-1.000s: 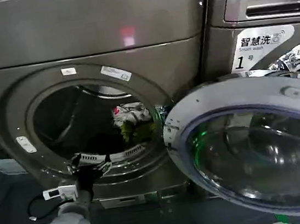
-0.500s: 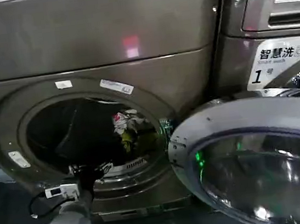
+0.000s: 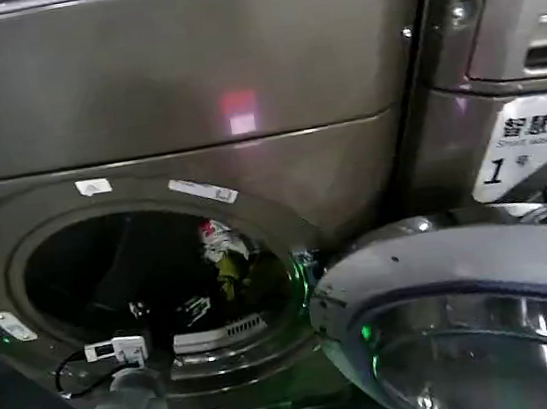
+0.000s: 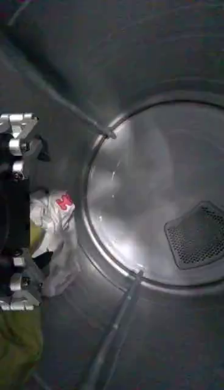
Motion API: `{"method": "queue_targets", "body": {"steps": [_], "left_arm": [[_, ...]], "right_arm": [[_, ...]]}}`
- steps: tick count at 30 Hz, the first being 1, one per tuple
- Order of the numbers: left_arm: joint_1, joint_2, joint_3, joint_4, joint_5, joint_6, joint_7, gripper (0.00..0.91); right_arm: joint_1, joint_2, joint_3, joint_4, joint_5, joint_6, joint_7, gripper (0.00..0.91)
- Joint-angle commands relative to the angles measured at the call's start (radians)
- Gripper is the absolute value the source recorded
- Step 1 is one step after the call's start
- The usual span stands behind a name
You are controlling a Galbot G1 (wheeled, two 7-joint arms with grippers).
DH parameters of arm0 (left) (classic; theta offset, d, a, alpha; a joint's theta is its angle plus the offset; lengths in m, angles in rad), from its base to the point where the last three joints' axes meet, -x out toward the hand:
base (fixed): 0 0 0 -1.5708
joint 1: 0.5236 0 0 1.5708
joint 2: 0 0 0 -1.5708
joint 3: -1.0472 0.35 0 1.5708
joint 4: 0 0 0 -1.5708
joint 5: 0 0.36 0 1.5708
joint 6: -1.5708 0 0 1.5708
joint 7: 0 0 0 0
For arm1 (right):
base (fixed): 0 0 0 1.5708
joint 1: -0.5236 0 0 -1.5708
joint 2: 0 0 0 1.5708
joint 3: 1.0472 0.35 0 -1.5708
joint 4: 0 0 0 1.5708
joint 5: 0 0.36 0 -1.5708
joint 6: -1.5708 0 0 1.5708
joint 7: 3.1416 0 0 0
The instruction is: Grasp the clothes from the dryer.
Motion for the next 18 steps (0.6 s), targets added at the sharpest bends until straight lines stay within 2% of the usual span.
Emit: {"method": "queue_targets", "body": {"steps": [1, 3, 6, 8, 10, 13, 18], "left_arm": [[-0.17, 0.004, -0.034, 0.208, 0.506, -0.151, 0.4, 0.907], [-0.197, 0.016, -0.058, 0.251, 0.715, -0.252, 0.582, 0.907], [-0.22, 0.03, -0.063, 0.267, 0.881, -0.321, 0.757, 0.907], [-0.231, 0.034, -0.067, 0.27, 0.97, -0.404, 0.893, 0.907], [-0.24, 0.034, -0.074, 0.27, 1.08, -0.536, 1.04, 0.907], [-0.264, 0.032, -0.085, 0.275, 1.148, -0.671, 1.194, 0.907], [-0.309, 0.038, -0.084, 0.307, 1.169, -0.783, 1.28, 0.907]], "right_arm": [[0.0, 0.0, -0.006, -0.006, -0.004, 0.006, -0.003, 0.907], [0.001, -0.004, -0.006, -0.008, -0.004, 0.007, -0.003, 0.907], [0.003, -0.004, -0.012, -0.008, -0.007, 0.008, -0.003, 0.907], [0.006, -0.006, -0.014, -0.007, -0.008, 0.008, -0.003, 0.907], [0.007, -0.009, -0.017, -0.008, -0.009, 0.008, -0.003, 0.907], [0.005, -0.014, -0.016, -0.011, -0.01, 0.008, -0.004, 0.907], [0.006, -0.024, -0.018, -0.008, -0.01, 0.006, -0.002, 0.907]]}}
